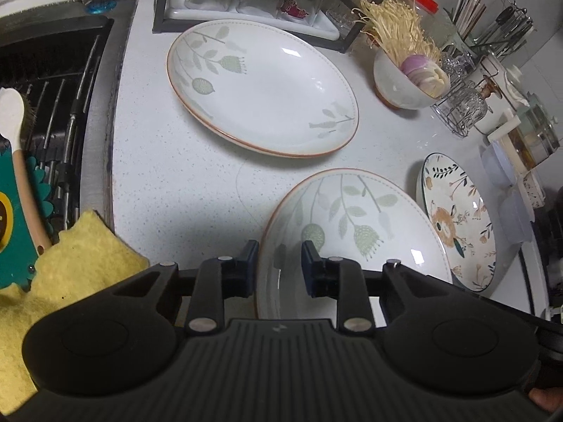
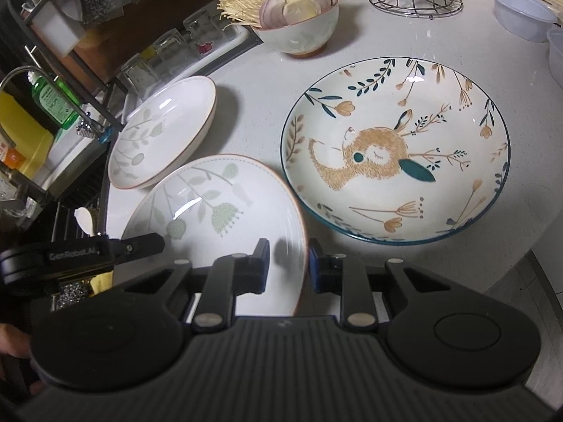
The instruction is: Organize plates and bowls
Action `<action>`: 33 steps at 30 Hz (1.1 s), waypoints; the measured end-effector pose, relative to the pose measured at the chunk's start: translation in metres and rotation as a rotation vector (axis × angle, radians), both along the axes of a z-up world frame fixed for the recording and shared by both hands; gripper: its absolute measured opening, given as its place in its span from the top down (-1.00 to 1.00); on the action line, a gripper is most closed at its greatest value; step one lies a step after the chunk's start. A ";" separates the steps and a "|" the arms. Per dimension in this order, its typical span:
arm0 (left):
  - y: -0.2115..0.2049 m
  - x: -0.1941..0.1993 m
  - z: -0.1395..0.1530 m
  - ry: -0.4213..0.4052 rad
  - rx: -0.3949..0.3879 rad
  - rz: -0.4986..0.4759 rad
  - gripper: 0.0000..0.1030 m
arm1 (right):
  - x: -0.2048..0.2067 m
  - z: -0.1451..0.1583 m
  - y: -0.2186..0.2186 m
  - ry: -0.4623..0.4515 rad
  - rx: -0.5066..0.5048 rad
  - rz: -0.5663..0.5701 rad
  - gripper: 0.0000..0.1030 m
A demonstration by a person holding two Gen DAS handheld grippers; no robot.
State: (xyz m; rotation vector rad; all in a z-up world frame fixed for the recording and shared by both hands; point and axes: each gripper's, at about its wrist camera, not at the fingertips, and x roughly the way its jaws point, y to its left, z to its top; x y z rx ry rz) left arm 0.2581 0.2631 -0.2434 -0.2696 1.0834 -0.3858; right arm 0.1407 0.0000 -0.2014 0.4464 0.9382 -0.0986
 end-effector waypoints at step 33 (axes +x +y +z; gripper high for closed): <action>-0.030 -0.004 0.132 -0.049 -0.056 0.011 0.41 | -0.003 0.126 -0.038 -0.129 0.025 0.071 0.52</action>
